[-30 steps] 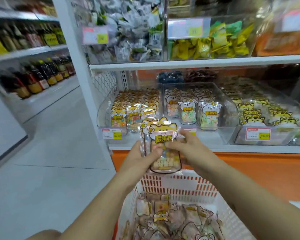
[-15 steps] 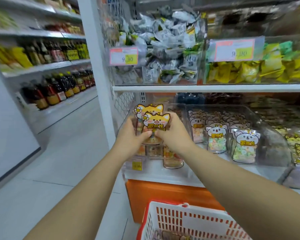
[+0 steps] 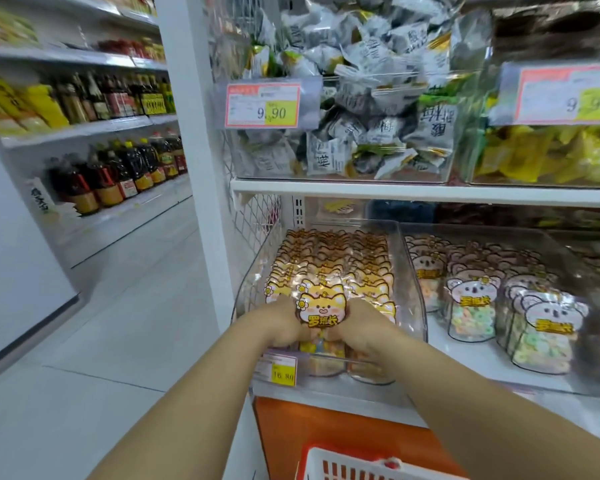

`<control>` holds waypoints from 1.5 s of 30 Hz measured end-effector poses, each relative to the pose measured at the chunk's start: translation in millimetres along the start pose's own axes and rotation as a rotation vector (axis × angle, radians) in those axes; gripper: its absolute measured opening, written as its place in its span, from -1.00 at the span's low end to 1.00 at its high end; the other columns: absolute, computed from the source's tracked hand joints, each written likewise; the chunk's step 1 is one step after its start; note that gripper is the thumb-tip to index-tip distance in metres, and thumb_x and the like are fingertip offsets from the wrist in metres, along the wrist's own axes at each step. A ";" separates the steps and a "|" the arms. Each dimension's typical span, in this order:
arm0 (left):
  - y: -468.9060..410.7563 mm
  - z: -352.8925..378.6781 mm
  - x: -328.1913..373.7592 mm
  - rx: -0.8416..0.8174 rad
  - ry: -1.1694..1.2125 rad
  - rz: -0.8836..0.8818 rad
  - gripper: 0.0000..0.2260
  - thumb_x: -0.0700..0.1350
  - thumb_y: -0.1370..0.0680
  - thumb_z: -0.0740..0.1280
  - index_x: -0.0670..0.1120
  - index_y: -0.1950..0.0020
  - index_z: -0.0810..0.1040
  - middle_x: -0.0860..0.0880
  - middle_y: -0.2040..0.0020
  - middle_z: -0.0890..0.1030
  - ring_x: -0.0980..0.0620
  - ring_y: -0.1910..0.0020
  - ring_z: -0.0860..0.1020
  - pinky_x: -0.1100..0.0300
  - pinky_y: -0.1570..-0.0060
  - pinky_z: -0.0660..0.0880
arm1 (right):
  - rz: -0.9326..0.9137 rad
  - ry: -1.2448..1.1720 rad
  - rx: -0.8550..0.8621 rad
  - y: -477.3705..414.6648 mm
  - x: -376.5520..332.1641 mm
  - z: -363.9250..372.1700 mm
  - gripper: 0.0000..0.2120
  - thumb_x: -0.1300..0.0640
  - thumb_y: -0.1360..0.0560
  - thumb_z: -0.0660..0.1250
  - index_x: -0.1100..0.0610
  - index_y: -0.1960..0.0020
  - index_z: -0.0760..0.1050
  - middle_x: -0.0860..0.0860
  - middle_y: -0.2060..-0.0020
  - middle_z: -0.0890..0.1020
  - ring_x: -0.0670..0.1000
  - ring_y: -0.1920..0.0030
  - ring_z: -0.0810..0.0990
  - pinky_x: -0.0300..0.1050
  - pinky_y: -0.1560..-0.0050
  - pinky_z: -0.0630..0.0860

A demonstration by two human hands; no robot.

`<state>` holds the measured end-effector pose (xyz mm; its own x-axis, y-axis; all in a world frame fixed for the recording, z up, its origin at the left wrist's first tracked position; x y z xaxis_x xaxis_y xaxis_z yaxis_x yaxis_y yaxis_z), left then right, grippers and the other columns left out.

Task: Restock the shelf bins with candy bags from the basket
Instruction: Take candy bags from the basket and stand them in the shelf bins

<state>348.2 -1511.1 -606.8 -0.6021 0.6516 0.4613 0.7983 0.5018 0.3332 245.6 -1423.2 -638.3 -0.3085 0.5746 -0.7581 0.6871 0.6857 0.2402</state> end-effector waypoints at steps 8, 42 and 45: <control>-16.5 9.6 2.1 -0.128 -0.063 0.061 -0.66 0.09 -0.60 0.35 0.07 -0.36 0.45 0.14 -0.21 0.51 0.07 -0.14 0.47 0.31 0.00 0.32 | -0.028 0.059 0.066 -0.1 11.6 -7.3 -0.62 0.15 -0.29 0.54 0.08 -0.08 0.55 0.00 0.11 0.67 0.04 0.08 0.65 0.00 0.04 0.64; -24.0 4.9 -17.6 0.045 -0.220 -0.005 -0.56 0.27 -0.43 0.48 -0.01 -0.06 0.47 0.02 -0.03 0.58 -0.01 -0.01 0.53 0.15 0.04 0.47 | 0.024 0.304 0.070 19.4 5.5 -21.8 -0.32 -0.01 -0.33 0.59 0.20 -0.26 0.31 0.03 0.01 0.54 0.07 -0.03 0.57 -0.09 0.11 0.52; -30.0 11.1 -22.8 0.014 -0.436 -0.090 -0.37 0.41 -0.46 0.29 -0.01 -0.33 0.51 -0.04 -0.22 0.59 -0.09 -0.20 0.55 0.01 -0.22 0.51 | 0.028 0.271 0.102 18.9 4.0 -20.9 -0.25 0.00 -0.36 0.58 0.27 -0.34 0.26 0.02 0.07 0.51 0.05 0.03 0.53 -0.10 0.15 0.49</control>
<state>337.9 -1534.8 -636.5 -0.6214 0.7825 0.0405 0.7441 0.5731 0.3432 243.6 -1398.6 -624.2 -0.4438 0.7003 -0.5591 0.7559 0.6277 0.1862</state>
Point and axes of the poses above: each hand's wrist, its own y-axis away from the middle knuckle, its own z-axis out of the palm, x = y × z, the point moved 10 cm from there along -y, towards the middle knuckle
